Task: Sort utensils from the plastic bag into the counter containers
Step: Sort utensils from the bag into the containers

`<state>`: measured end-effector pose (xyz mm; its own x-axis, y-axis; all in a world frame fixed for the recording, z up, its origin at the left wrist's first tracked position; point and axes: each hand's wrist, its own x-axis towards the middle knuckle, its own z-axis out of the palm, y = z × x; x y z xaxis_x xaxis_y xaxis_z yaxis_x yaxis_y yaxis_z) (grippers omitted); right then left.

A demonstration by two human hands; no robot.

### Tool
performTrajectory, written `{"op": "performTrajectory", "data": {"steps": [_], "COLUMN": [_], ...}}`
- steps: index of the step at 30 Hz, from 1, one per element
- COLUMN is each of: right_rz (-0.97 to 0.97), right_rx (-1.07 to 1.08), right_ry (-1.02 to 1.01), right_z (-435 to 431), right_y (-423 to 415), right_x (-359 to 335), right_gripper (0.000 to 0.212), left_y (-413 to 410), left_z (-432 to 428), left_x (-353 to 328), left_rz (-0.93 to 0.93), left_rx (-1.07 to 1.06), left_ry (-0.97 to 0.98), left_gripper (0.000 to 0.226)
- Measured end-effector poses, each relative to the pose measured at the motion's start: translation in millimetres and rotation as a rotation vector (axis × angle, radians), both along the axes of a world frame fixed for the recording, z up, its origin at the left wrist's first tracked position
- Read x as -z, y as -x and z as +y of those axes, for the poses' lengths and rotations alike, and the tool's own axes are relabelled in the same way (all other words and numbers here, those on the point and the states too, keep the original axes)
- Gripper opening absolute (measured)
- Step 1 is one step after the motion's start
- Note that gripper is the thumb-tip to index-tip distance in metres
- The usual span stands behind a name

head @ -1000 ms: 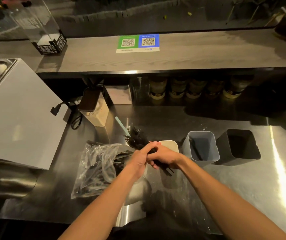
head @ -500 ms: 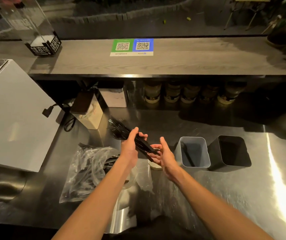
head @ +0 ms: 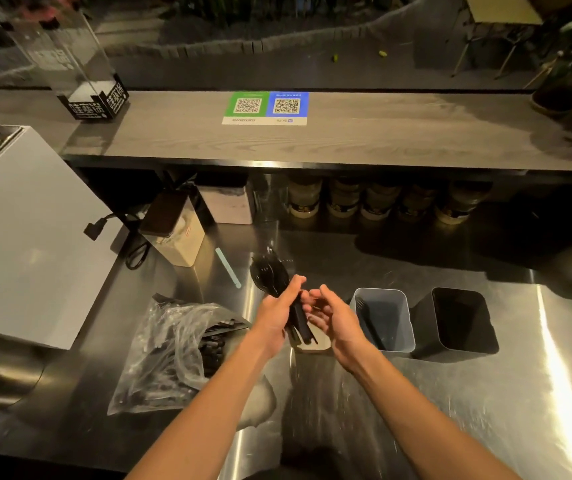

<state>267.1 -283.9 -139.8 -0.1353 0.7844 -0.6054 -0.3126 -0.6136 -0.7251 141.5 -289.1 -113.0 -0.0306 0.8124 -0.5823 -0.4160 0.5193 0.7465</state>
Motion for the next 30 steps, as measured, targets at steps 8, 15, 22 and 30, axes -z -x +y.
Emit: {"op": "performTrajectory", "data": {"steps": [8,15,22,30], "right_rz": [-0.028,-0.106,-0.151,-0.173], "right_rx": [-0.238,-0.115,-0.054,0.017], "right_ry": [-0.200,-0.175,-0.185,-0.193], "right_z": [17.3,15.7,14.0,26.2], "right_y": [-41.4,-82.2,-116.4,-143.5], "right_x": [-28.9,-27.5,-32.6,-32.8], "right_gripper": [0.034,0.024,0.021,0.020], "left_y": [-33.7,-60.8,-90.4,-120.4], "left_z": [-5.6,2.5,12.6,31.1], "left_x": [4.8,7.4,5.6,13.1], "left_rz": [-0.067,-0.056,-0.032,0.115], "left_rx": [0.386,0.472,0.499,0.487], "left_ry": [0.066,0.056,0.026,-0.073], "left_gripper": [0.013,0.037,0.039,0.049]}}
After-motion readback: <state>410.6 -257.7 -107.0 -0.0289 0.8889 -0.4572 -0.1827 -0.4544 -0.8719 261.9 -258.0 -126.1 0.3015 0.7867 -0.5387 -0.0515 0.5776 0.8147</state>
